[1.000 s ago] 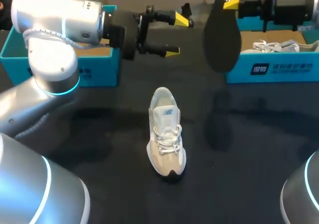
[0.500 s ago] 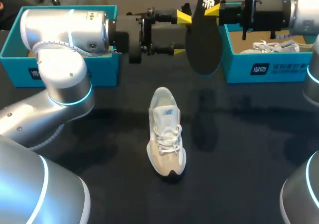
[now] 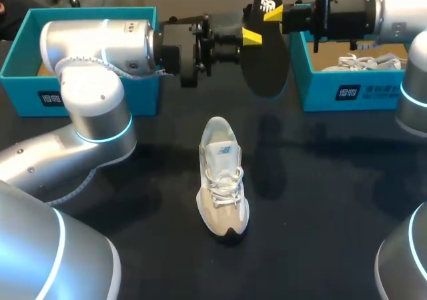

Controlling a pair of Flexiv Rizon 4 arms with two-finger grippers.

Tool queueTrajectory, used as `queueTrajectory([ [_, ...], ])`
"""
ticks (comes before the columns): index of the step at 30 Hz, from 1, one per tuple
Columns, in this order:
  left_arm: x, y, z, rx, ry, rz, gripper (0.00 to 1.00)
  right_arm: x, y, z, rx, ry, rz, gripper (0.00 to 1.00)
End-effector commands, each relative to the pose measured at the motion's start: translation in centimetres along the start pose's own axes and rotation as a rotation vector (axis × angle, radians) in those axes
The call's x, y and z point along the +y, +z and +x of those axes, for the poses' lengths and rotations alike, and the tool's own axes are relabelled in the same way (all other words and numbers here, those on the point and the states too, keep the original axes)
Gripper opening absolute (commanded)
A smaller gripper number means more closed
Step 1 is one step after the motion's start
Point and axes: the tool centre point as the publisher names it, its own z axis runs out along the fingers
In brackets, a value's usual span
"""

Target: Take the shoe out of the shoebox, open the shoe tongue, remove and reinsert the insole, then place the shoe into the shoebox

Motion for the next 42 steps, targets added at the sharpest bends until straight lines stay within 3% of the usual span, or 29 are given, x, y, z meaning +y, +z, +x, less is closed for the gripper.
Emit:
queueTrajectory([
  [1, 0.2, 0.4, 0.1, -0.009, -0.006, -0.001, 0.00, 0.1, 0.4, 0.0, 0.002, 0.001, 0.001, 0.00],
  [4, 0.3, 0.5, 0.1, -0.017, -0.010, -0.001, 0.00, 0.0, 0.5, 0.1, -0.003, -0.029, -0.011, 0.00],
  [5, 0.3, 0.5, 0.0, -0.021, -0.016, 0.002, 0.00, -0.1, 0.3, 0.1, -0.005, -0.039, -0.013, 0.73],
  [6, 0.3, 0.4, -0.1, -0.024, -0.023, 0.006, 0.00, -0.3, 0.1, -0.1, 0.002, -0.049, -0.022, 1.00],
  [18, 0.3, -1.9, -0.2, -0.039, -0.092, 0.024, 0.00, -2.5, -2.6, -2.3, -0.018, -0.146, -0.057, 1.00],
  [28, 0.1, -3.0, -0.4, -0.036, -0.102, 0.026, 0.00, -3.7, -5.0, -3.4, -0.029, -0.187, -0.036, 1.00],
  [30, 0.1, -3.0, -0.4, -0.022, -0.103, 0.038, 0.00, -3.9, -5.2, -3.3, 0.013, -0.222, 0.016, 1.00],
  [42, 0.1, -3.0, -0.4, -0.022, -0.103, 0.038, 0.00, -3.9, -5.2, -3.3, 0.013, -0.222, 0.016, 1.00],
])
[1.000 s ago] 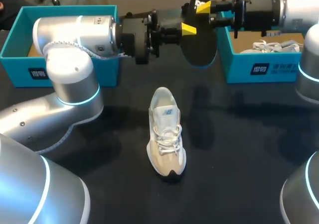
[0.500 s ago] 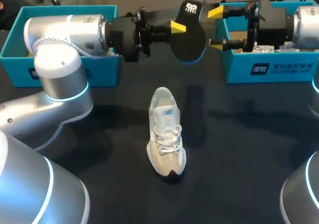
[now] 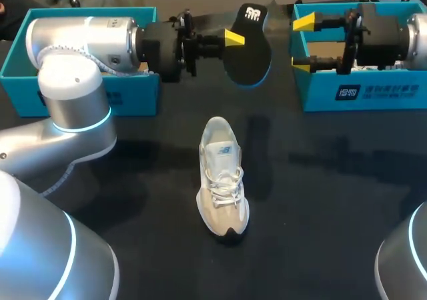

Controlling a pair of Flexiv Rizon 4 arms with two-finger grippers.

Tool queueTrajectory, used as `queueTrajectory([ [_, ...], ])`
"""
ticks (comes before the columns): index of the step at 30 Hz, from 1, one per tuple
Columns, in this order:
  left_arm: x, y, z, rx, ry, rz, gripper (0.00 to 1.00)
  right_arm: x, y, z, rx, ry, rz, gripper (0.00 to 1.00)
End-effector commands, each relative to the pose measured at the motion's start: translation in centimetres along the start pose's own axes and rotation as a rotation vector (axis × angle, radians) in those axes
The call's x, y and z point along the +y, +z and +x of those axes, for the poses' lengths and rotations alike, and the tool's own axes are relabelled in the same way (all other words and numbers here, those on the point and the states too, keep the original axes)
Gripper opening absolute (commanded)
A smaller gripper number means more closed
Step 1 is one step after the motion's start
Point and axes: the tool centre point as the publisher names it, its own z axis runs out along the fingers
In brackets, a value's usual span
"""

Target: Take the shoe out of the shoebox, open the shoe tongue, remove and reinsert the insole, then place the shoe into the shoebox

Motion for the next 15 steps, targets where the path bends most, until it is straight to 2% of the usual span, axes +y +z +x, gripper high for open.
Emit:
queueTrajectory([
  [1, 0.0, 0.1, 0.0, 0.000, 0.001, -0.001, 0.00, 0.1, 0.2, 0.0, -0.003, 0.001, 0.000, 1.00],
  [4, -0.2, -0.1, -0.1, -0.001, -0.033, -0.001, 0.00, 0.1, 0.2, 0.0, 0.003, -0.001, 0.004, 1.00],
  [9, -0.5, -0.7, -1.4, 0.013, -0.272, -0.035, 0.00, -0.4, -0.7, -0.6, 0.016, 0.011, 0.015, 1.00],
  [15, -0.5, -1.3, -1.4, 0.084, -0.578, -0.056, 0.00, -0.8, -1.5, -0.6, 0.012, 0.022, 0.048, 1.00],
])
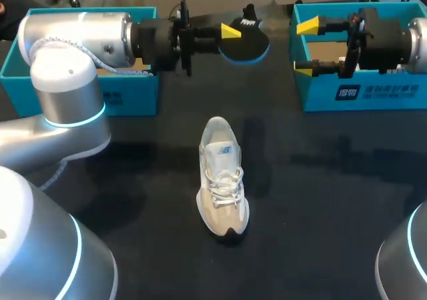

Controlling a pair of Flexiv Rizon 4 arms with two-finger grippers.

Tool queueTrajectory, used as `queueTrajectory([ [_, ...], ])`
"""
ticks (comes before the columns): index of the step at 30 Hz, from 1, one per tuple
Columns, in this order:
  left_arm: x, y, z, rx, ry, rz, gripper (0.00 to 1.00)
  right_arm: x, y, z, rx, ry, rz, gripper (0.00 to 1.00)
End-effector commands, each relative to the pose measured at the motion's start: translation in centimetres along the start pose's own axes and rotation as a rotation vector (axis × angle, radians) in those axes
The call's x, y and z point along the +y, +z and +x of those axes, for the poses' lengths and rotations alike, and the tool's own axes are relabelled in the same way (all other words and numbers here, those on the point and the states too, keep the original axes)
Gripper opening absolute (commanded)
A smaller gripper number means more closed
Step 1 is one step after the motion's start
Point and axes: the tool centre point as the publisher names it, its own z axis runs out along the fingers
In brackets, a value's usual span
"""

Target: Take the shoe out of the shoebox, open the shoe tongue, remove and reinsert the insole, then place the shoe into the shoebox

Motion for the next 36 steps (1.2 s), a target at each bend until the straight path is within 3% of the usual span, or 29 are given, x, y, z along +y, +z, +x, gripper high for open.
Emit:
queueTrajectory([
  [1, -0.5, -0.6, -0.1, 0.096, -0.335, -0.037, 0.00, 0.0, -0.8, -0.1, -0.013, 0.005, 0.009, 1.00],
  [6, 0.0, -0.9, 1.4, 0.165, -0.671, -0.065, 0.00, 0.0, -0.8, -0.1, -0.013, 0.005, 0.009, 1.00],
  [15, 0.1, -0.7, 1.9, 0.045, -1.359, -0.056, 0.00, 0.0, -0.8, -0.1, -0.013, 0.005, 0.009, 1.00],
  [19, 0.4, -0.9, 1.6, -0.037, -1.650, 0.031, 0.00, 0.0, -0.8, -0.1, -0.013, 0.005, 0.009, 1.00],
  [33, 0.4, -0.9, 1.6, -0.037, -1.650, 0.031, 0.00, 0.0, -0.8, -0.1, -0.013, 0.005, 0.009, 1.00],
  [36, 0.4, -0.9, 1.2, -0.020, -1.869, -0.016, 0.00, 0.0, -0.8, -0.1, -0.013, 0.005, 0.009, 1.00],
])
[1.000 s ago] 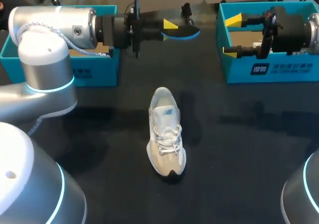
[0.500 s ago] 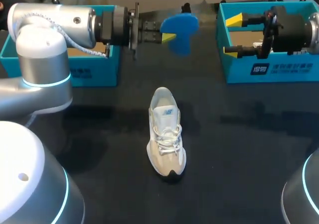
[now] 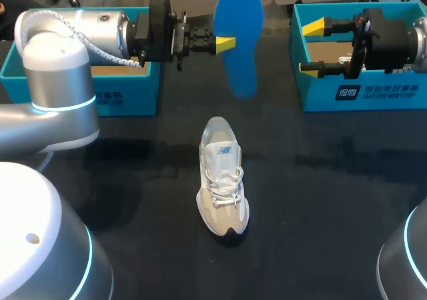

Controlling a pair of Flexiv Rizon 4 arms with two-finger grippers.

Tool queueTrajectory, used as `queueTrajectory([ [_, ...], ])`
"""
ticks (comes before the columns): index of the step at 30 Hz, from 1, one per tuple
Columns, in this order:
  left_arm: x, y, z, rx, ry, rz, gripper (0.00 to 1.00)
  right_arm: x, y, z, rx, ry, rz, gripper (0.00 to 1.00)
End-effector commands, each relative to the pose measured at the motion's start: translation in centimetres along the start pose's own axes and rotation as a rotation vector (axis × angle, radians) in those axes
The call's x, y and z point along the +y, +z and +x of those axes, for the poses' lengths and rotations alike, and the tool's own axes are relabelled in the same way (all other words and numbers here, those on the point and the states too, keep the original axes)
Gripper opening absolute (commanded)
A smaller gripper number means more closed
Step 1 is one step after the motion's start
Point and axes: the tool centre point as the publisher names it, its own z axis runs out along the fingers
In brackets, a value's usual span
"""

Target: Take the shoe out of the shoebox, open the shoe tongue, remove and reinsert the insole, then place the shoe into the shoebox

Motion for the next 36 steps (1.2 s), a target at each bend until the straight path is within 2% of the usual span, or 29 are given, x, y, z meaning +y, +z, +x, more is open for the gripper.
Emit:
queueTrajectory([
  [1, -0.5, 0.0, -0.3, -0.037, -0.744, 0.006, 0.00, 0.0, 0.1, 0.0, -0.002, 0.001, -0.001, 1.00],
  [4, -1.0, -0.3, -0.6, -0.054, -0.887, -0.008, 0.00, 0.0, 0.1, 0.0, -0.002, 0.001, -0.001, 1.00],
  [6, -0.9, -0.4, -0.8, -0.051, -0.993, -0.057, 0.00, 0.0, 0.1, 0.0, -0.002, 0.001, -0.001, 1.00],
  [7, -0.9, -0.5, -0.9, -0.057, -1.033, -0.039, 0.00, 0.0, 0.1, 0.0, -0.002, 0.001, -0.001, 1.00],
  [11, -0.7, -0.7, -0.9, -0.047, -1.224, -0.084, 0.00, 0.0, 0.1, 0.0, -0.002, 0.001, -0.001, 1.00],
  [19, 0.3, -0.8, -1.0, -0.045, -1.442, -0.146, 0.00, 0.0, 0.1, 0.0, -0.002, 0.001, -0.001, 1.00],
  [28, 2.1, -0.3, -1.3, -0.028, -1.667, -0.145, 0.00, 0.0, 0.1, 0.0, -0.002, 0.001, -0.001, 1.00],
  [31, 2.6, 0.0, -1.3, 0.007, -1.738, -0.119, 0.00, -0.1, 0.5, 0.4, -0.055, 0.034, 0.018, 1.00],
  [36, 3.1, 0.4, -1.0, 0.058, -1.774, -0.093, 0.00, -0.4, 1.2, 0.6, -0.111, 0.017, -0.032, 1.00],
])
